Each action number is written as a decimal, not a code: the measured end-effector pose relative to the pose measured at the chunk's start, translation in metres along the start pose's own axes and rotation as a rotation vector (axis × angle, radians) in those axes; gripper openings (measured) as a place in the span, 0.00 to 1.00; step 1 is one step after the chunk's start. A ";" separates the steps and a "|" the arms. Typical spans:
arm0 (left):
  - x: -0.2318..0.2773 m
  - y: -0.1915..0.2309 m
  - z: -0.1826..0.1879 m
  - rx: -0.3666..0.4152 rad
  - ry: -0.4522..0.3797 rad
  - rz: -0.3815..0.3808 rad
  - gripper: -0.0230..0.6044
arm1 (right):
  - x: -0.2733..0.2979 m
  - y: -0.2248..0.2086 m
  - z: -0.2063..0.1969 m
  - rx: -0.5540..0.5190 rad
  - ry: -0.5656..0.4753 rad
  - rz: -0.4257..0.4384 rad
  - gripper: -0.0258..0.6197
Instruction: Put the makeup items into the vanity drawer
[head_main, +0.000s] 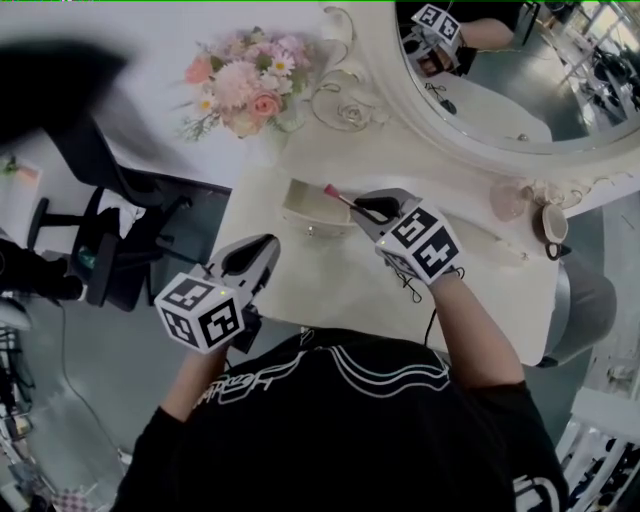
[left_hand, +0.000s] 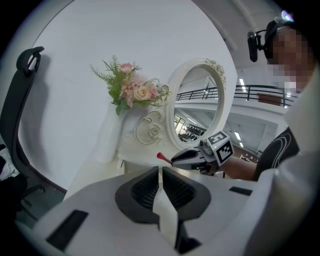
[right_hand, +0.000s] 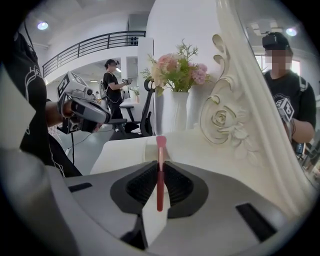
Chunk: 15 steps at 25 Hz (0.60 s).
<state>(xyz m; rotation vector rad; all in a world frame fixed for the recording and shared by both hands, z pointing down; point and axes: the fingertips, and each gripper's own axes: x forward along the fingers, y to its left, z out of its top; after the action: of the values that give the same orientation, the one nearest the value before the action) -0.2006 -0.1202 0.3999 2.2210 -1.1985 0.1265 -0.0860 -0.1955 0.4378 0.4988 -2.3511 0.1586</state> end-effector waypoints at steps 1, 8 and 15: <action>-0.002 0.004 0.000 -0.003 -0.001 0.003 0.11 | 0.006 0.001 0.003 -0.008 0.005 0.003 0.14; -0.015 0.026 -0.001 -0.013 -0.006 0.017 0.11 | 0.044 0.007 0.009 -0.031 0.047 0.018 0.14; -0.022 0.041 -0.002 -0.021 -0.003 0.025 0.11 | 0.076 0.011 0.007 -0.060 0.112 0.024 0.14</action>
<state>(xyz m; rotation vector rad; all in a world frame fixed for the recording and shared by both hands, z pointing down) -0.2460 -0.1195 0.4130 2.1895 -1.2238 0.1197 -0.1452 -0.2100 0.4844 0.4219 -2.2461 0.1237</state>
